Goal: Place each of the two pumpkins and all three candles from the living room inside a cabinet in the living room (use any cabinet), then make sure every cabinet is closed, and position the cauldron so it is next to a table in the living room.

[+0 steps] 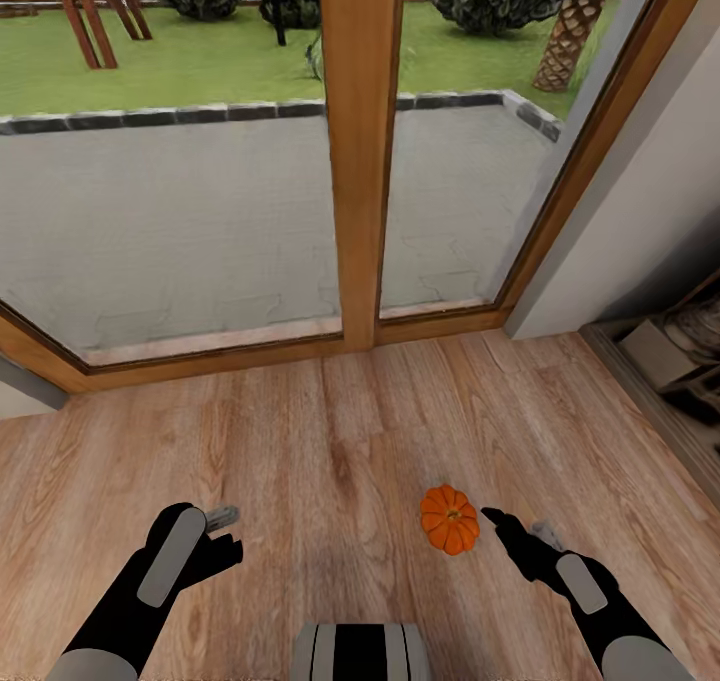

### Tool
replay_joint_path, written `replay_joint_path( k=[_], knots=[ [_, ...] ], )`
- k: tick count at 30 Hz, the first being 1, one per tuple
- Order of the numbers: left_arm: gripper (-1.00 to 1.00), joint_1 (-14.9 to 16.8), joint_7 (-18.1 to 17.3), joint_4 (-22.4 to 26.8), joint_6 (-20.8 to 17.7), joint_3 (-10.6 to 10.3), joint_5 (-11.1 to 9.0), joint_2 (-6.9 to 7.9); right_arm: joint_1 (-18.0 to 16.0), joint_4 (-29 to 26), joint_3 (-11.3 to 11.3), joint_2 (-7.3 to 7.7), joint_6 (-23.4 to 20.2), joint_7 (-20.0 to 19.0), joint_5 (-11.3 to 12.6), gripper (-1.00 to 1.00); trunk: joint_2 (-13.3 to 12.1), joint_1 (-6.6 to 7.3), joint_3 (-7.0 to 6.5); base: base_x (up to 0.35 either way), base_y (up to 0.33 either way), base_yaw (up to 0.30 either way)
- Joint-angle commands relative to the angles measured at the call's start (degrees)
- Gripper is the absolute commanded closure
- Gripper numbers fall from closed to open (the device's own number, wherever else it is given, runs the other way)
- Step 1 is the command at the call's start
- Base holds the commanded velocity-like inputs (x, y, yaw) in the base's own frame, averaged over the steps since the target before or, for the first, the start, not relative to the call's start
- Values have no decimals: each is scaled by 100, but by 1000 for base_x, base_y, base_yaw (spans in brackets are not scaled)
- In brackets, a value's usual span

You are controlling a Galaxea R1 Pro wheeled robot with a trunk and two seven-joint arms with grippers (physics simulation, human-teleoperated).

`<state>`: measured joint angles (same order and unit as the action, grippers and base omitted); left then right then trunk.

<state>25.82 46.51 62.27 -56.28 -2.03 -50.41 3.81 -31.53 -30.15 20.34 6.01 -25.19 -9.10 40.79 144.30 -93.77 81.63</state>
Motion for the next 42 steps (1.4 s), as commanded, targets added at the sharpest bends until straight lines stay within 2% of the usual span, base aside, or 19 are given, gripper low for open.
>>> replay_joint_path(
  k=[1,10,12,16,18,22,26,28,36,42],
  knots=[
    [-100,2,60,5,-5,-17,-56,6,-3,-2,31,-3,-38,-24,6,-100,3,-1,27,0,0,0],
    [-100,4,60,5,-5,-17,-56,6,6,-4,18,-3,-38,-61,-2,-100,15,-24,226,0,0,0],
    [-100,3,60,5,-5,-17,-56,6,6,-7,-2,-3,-38,-187,-19,-100,15,-24,226,0,0,0],
    [-100,4,60,10,-5,-17,-56,6,7,-9,-32,-11,-33,-694,-78,-100,15,-24,226,0,0,0],
    [-100,3,60,8,-5,-17,-56,6,7,-9,-57,-11,-36,-764,-95,-100,15,-24,226,0,0,0],
    [-100,3,60,10,-5,-17,-56,6,5,-9,-432,-12,-32,-813,-105,-100,16,-27,248,0,0,0],
    [-100,2,60,8,-5,-17,-56,6,7,-9,-557,-12,-30,-835,-106,-100,22,-37,337,0,0,0],
    [-100,2,60,9,-5,-17,-56,6,7,-12,-571,-10,-30,-855,-105,-100,24,-43,381,0,0,0],
    [-100,2,60,10,-5,-16,-56,6,7,-18,-582,-10,-29,-882,-103,-100,24,-43,381,0,0,0],
    [-100,3,60,6,-5,-17,-56,6,7,-12,-575,-3,-21,-1128,-113,-100,33,-58,514,0,0,0]
  ],
)
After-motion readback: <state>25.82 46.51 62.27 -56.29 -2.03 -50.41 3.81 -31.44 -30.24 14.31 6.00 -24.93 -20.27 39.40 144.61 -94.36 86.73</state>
